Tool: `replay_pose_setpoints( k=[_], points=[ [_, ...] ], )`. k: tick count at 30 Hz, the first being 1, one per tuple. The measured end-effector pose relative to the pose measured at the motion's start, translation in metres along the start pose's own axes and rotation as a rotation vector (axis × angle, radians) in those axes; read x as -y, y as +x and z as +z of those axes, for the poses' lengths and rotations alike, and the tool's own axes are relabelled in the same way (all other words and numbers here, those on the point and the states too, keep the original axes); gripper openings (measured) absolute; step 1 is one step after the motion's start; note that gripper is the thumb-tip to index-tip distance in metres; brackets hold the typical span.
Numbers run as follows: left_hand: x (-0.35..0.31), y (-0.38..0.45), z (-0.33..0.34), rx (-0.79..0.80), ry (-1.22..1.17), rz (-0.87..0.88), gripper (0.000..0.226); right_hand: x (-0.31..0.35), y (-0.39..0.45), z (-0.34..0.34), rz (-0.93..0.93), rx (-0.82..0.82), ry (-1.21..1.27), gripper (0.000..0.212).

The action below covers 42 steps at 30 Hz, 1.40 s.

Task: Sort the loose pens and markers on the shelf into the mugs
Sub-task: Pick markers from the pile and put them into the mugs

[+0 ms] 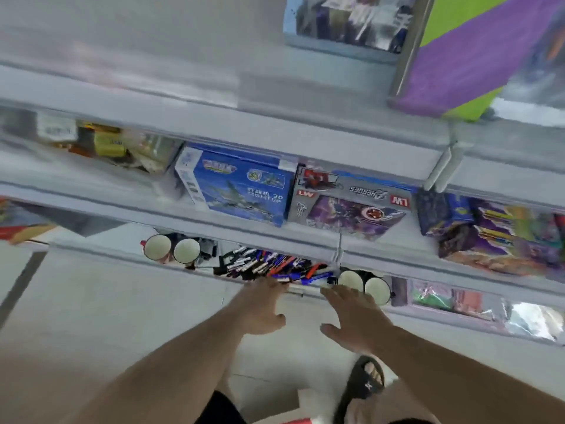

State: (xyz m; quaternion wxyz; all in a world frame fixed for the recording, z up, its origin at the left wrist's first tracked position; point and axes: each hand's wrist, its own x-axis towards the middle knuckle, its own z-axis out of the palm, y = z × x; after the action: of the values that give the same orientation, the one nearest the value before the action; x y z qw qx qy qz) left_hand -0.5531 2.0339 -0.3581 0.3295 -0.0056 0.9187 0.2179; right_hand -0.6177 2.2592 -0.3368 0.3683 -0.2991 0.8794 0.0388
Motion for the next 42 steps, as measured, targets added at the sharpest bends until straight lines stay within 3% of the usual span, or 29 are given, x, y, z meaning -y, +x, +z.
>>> replay_pose_setpoints(
  k=[6, 12, 16, 24, 29, 38, 42],
  points=[
    [0.054, 0.092, 0.056, -0.017, 0.064, -0.05, 0.074, -0.003, 0.112, 0.071, -0.108, -0.031, -0.079, 0.076],
    [0.106, 0.203, 0.085, -0.163, 0.126, -0.022, 0.073, -0.024, 0.234, 0.127, -0.118, -0.266, -0.105, 0.079],
    [0.114, 0.243, 0.1, -0.214, 0.175, 0.024, 0.076, -0.041, 0.27, 0.15, -0.064, -0.399, -0.056, 0.07],
    [0.107, 0.213, 0.102, -0.254, 0.165, 0.063, 0.083, -0.056, 0.236, 0.159, 0.153, -0.408, 0.149, 0.077],
    [0.104, 0.185, 0.107, -0.284, 0.191, 0.067, 0.083, -0.056, 0.206, 0.158, 0.217, -0.497, 0.331, 0.068],
    [0.077, 0.156, 0.1, -0.29, 0.152, 0.129, 0.073, -0.059, 0.17, 0.158, 0.202, -0.563, 0.534, 0.066],
    [0.079, 0.142, 0.08, -0.282, 0.177, 0.095, 0.062, -0.069, 0.167, 0.139, 0.144, -0.456, 0.411, 0.056]
  ],
)
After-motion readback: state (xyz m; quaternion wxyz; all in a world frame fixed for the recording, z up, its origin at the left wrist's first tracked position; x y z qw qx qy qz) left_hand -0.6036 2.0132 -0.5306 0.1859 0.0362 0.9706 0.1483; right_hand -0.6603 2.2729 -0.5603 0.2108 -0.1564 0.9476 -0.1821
